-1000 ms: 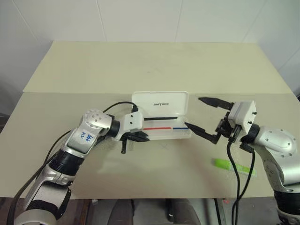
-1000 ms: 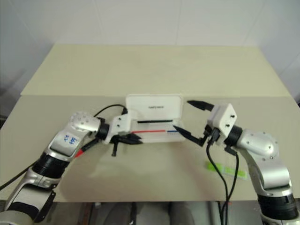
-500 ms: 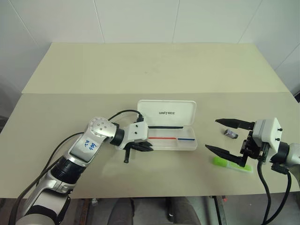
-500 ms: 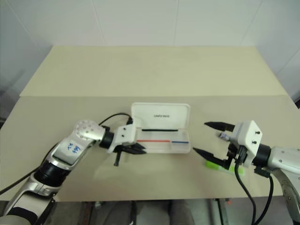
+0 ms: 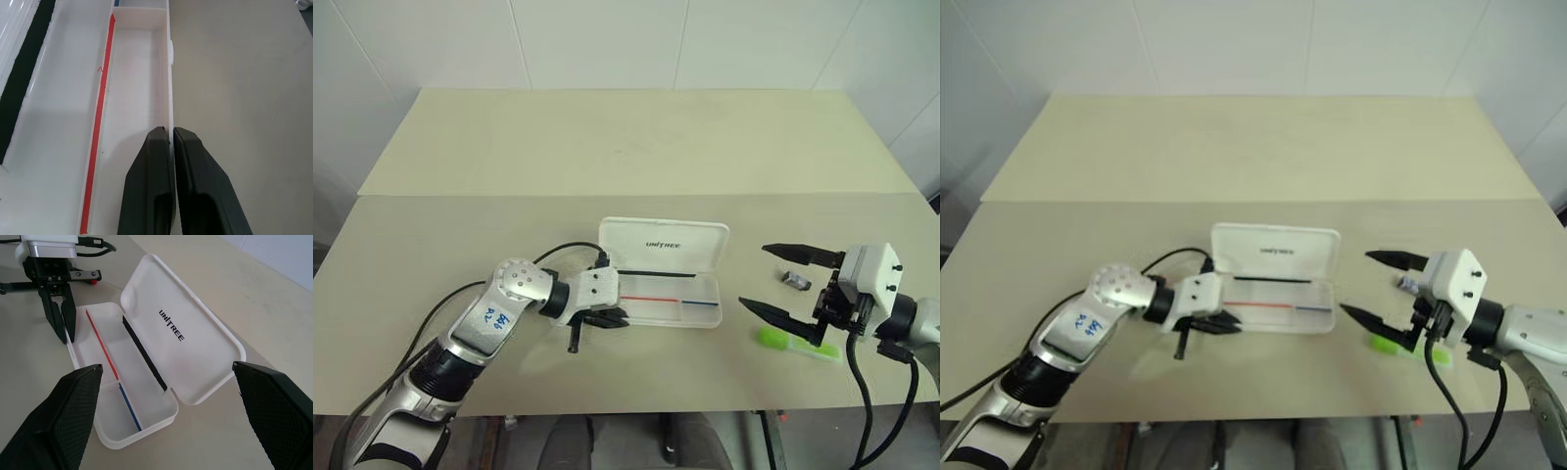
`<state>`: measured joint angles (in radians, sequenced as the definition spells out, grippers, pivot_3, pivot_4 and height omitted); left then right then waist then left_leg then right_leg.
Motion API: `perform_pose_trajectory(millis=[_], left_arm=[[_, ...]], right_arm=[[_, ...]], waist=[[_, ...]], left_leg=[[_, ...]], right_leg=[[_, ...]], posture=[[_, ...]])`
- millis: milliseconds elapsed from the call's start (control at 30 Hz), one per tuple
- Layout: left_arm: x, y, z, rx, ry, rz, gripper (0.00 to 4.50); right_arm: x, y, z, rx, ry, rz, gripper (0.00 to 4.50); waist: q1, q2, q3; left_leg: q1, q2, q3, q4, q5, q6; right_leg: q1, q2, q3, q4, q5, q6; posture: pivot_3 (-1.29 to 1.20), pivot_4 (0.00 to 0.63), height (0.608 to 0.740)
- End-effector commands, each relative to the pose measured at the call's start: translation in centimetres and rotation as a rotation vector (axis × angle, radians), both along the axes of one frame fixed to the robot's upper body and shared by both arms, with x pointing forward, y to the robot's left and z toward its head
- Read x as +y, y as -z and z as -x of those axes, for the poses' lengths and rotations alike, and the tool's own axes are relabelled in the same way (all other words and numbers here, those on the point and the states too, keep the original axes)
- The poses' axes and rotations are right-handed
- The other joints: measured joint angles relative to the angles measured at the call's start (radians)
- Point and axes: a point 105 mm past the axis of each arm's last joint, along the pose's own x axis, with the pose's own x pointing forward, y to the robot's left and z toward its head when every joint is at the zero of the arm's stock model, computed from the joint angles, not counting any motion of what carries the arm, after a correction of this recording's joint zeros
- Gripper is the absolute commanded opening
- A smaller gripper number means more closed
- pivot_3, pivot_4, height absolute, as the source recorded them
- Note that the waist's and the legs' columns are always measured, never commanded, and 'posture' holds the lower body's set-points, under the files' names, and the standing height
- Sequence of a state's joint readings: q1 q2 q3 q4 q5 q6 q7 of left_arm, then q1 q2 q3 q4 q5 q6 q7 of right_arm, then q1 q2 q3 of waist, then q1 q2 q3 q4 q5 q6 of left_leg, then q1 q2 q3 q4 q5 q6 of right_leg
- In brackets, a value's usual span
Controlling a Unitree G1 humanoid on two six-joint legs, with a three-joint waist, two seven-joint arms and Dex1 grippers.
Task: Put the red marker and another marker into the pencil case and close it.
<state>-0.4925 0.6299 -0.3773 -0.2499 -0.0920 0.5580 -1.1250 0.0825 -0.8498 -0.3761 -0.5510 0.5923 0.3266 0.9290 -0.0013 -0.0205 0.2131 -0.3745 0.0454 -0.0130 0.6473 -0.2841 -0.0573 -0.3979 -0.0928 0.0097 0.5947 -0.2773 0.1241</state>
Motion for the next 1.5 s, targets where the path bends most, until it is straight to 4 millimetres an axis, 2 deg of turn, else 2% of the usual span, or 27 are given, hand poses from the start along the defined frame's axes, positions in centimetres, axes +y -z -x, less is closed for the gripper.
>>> perform_pose_trajectory(millis=[33, 167, 367, 533, 700, 733, 867, 967, 1233, 1400, 1500], left_arm=[[-0.8, -0.3, 1.0, 0.03, 0.022, 0.035, 1.5], [-1.0, -1.3, 1.3, 0.048, 0.018, 0.073, 2.87], [0.1, -3.5, 1.5, 0.05, -0.037, 0.125, 2.87], [2.8, -4.9, 2.1, 0.039, -0.106, 0.124, 2.87], [4.9, -5.7, 3.1, 0.05, -0.152, 0.144, 4.38], [5.2, -5.8, 3.4, 0.053, -0.151, 0.15, 4.48], [7.1, -6.1, 4.9, 0.028, -0.15, 0.181, 4.48], [8.5, -6.4, 5.3, -0.022, -0.204, 0.245, 4.48], [14.8, -6.2, 4.1, -0.254, -0.547, 0.389, 4.48], [17.8, -5.1, 4.0, -0.302, -0.632, 0.341, 4.48], [19.0, -4.7, 3.6, -0.314, -0.669, 0.324, 4.48]], right_arm=[[0.6, -1.0, 0.1, -0.051, -0.022, -0.008, 4.5], [0.8, -1.0, -0.2, -0.056, -0.036, -0.015, 4.5], [1.9, -0.7, -0.6, -0.053, -0.09, -0.037, 4.5], [3.1, -0.7, -0.5, -0.035, -0.164, -0.059, 4.5], [3.8, -0.8, -0.6, -0.029, -0.215, -0.066, 4.5], [3.9, -0.9, -0.6, -0.029, -0.221, -0.068, 4.5], [4.3, -1.3, -0.8, -0.034, -0.254, -0.075, 4.5], [4.7, -1.6, -0.9, -0.04, -0.28, -0.086, 4.5], [6.6, -2.7, -0.4, -0.047, -0.378, -0.132, 4.5], [6.9, -2.8, -0.4, -0.047, -0.395, -0.131, 4.5], [6.9, -2.8, -0.5, -0.047, -0.393, -0.129, 4.5]], waist=[[0.0, 0.0, 0.0], [0.0, 0.0, 0.0], [-0.002, 0.0, 0.0], [-0.004, 0.0, 0.0], [-0.002, 0.0, 0.0], [-0.002, 0.0, 0.0], [-0.004, 0.0, 0.0], [-0.004, 0.0, 0.0], [0.0, -0.001, 0.0], [-0.002, -0.001, 0.0], [-0.001, -0.001, 0.0]], left_leg=[[0.0, 0.0, 0.0, 0.0, 0.0, 0.0], [0.0, 0.0, 0.0, 0.0, 0.0, 0.0], [0.0, 0.0, 0.0, 0.0, 0.0, 0.0], [0.001, 0.0, 0.0, 0.0, 0.0, 0.0], [0.001, 0.0, 0.0, 0.0, 0.0, 0.0], [0.0, 0.0, 0.0, 0.0, 0.0, 0.0], [0.001, 0.0, 0.0, 0.0, 0.0, 0.0], [0.002, 0.001, 0.001, -0.001, 0.0, 0.0], [0.003, 0.001, 0.001, 0.0, 0.0, 0.0], [0.003, 0.001, 0.002, 0.0, 0.0, 0.0], [0.003, 0.001, 0.002, 0.0, 0.0, -0.001]], right_leg=[[0.0, 0.0, 0.0, 0.0, 0.0, 0.0], [0.0, 0.0, 0.0, 0.0, 0.0, 0.0], [0.0, 0.0, 0.0, 0.001, 0.0, 0.0], [0.0, 0.0, 0.0, 0.002, 0.0, 0.0], [0.0, 0.0, 0.0, 0.001, 0.0, 0.0], [0.0, 0.0, 0.0, 0.001, 0.0, 0.0], [0.0, 0.0, 0.0, 0.001, 0.0, -0.001], [0.0, -0.001, 0.0, 0.001, -0.005, -0.009], [0.0, -0.001, 0.0, 0.002, -0.005, -0.01], [0.0, -0.001, -0.001, 0.002, -0.005, -0.01], [0.0, -0.001, -0.001, 0.002, -0.005, -0.011]], posture=[[0.0, 0.15, 0.74], [0.0, 0.15, 0.74], [0.0, 0.15, 0.74], [0.0, 0.15, 0.74], [0.0, 0.15, 0.74], [0.0, 0.15, 0.74], [0.0, 0.15, 0.74], [0.0, 0.15, 0.74], [0.0, 0.15, 0.74], [0.0, 0.15, 0.74], [0.0, 0.15, 0.74]])
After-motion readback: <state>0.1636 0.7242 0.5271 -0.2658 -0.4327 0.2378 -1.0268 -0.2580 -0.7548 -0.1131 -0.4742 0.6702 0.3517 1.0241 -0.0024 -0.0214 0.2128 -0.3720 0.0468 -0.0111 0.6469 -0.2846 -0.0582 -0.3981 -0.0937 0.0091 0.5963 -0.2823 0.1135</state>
